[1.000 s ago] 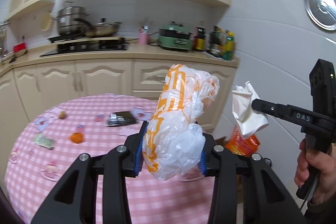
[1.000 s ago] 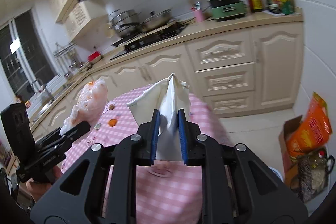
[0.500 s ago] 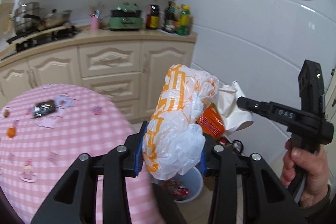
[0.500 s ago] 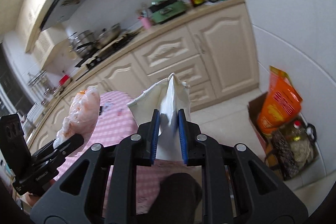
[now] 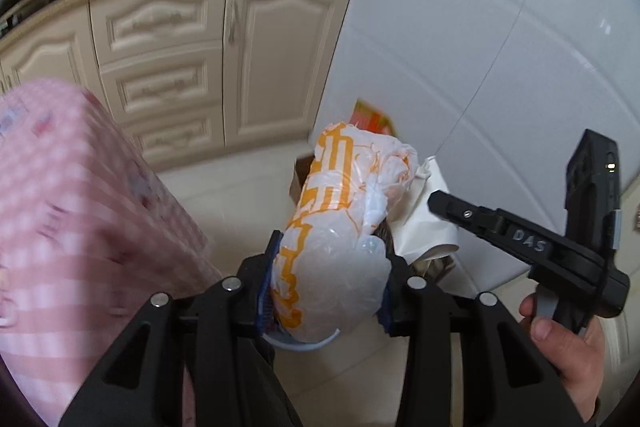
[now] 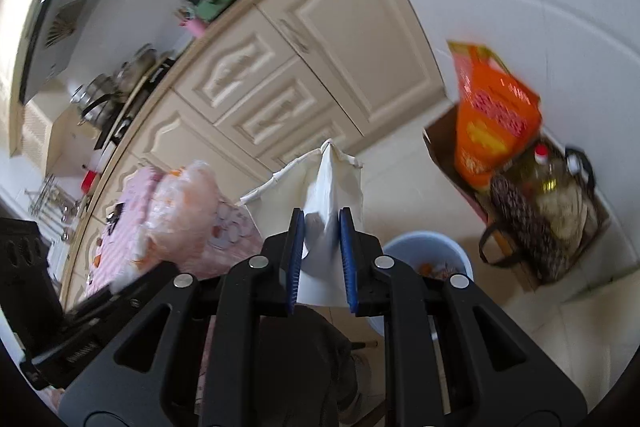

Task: Collect trash
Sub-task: 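Carry the plastic bag and tissue with both tools over the bucket, then open both tools to drop the bag and tissue into the bucket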

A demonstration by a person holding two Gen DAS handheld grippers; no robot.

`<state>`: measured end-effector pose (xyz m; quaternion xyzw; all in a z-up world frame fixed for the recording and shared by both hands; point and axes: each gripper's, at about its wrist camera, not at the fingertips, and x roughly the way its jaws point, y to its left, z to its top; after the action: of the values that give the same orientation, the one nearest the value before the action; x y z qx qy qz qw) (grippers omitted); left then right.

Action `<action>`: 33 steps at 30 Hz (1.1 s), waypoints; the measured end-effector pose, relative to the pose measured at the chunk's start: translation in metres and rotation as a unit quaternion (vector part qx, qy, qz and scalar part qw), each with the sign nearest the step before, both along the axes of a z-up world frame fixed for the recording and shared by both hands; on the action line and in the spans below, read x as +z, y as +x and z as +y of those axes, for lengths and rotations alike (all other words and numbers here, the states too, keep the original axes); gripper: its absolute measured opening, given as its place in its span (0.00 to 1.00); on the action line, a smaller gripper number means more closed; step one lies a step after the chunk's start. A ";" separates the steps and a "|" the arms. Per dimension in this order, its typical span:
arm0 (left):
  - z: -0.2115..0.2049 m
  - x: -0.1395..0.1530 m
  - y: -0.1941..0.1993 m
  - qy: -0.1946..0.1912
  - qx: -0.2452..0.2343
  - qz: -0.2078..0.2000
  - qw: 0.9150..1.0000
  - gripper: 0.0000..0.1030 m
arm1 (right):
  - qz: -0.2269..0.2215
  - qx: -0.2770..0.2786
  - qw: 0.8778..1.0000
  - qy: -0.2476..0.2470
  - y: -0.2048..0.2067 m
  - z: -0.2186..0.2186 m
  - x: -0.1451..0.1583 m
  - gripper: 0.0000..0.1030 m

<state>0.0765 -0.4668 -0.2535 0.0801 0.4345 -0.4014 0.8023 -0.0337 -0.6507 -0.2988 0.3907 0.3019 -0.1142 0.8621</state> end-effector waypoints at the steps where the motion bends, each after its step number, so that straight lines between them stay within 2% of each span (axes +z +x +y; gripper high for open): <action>1: -0.006 -0.011 0.002 0.011 0.000 0.007 1.000 0.38 | 0.007 -0.004 1.000 0.003 0.001 -0.002 -0.007 0.18; 5: -0.027 -0.059 0.019 0.044 0.009 0.063 0.997 0.38 | 0.028 -0.010 0.999 0.026 0.009 -0.011 -0.037 0.18; 12: -0.048 -0.110 0.049 0.071 0.022 0.121 0.990 0.39 | 0.059 -0.005 0.997 0.058 0.034 -0.019 -0.079 0.18; 14: -0.054 -0.123 0.056 0.081 0.022 0.136 0.987 0.41 | 0.060 -0.008 0.995 0.075 0.040 -0.023 -0.091 0.19; 15: -0.055 -0.126 0.057 0.087 0.025 0.141 0.986 0.47 | 0.062 -0.011 0.995 0.083 0.042 -0.025 -0.096 0.19; 16: -0.055 -0.128 0.061 0.094 0.031 0.144 0.985 0.58 | 0.067 -0.017 0.994 0.087 0.042 -0.027 -0.102 0.23; 17: -0.055 -0.131 0.064 0.097 0.035 0.146 0.984 0.68 | 0.072 -0.020 0.993 0.088 0.043 -0.028 -0.104 0.32; 18: -0.054 -0.132 0.066 0.099 0.037 0.144 0.984 0.70 | 0.074 -0.027 0.993 0.089 0.042 -0.028 -0.106 0.63; 19: -0.052 -0.133 0.066 0.102 0.038 0.140 0.984 0.71 | 0.073 -0.030 0.993 0.088 0.041 -0.029 -0.107 0.70; 23: -0.052 -0.131 0.066 0.109 0.042 0.134 0.984 0.76 | 0.075 -0.033 0.993 0.086 0.036 -0.029 -0.107 0.71; 25: -0.051 -0.127 0.065 0.107 0.042 0.127 0.985 0.78 | 0.076 -0.035 0.993 0.081 0.034 -0.029 -0.104 0.82; 27: -0.050 -0.123 0.062 0.108 0.042 0.122 0.986 0.78 | 0.077 -0.036 0.993 0.077 0.032 -0.029 -0.100 0.87; 33: -0.043 -0.098 0.055 0.094 0.041 0.099 0.990 0.79 | 0.075 -0.044 0.994 0.062 0.027 -0.025 -0.083 0.92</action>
<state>0.1313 -0.5102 -0.3519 0.0976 0.5506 -0.3312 0.7600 -0.0069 -0.6758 -0.3820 0.4468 0.3550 -0.1618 0.8051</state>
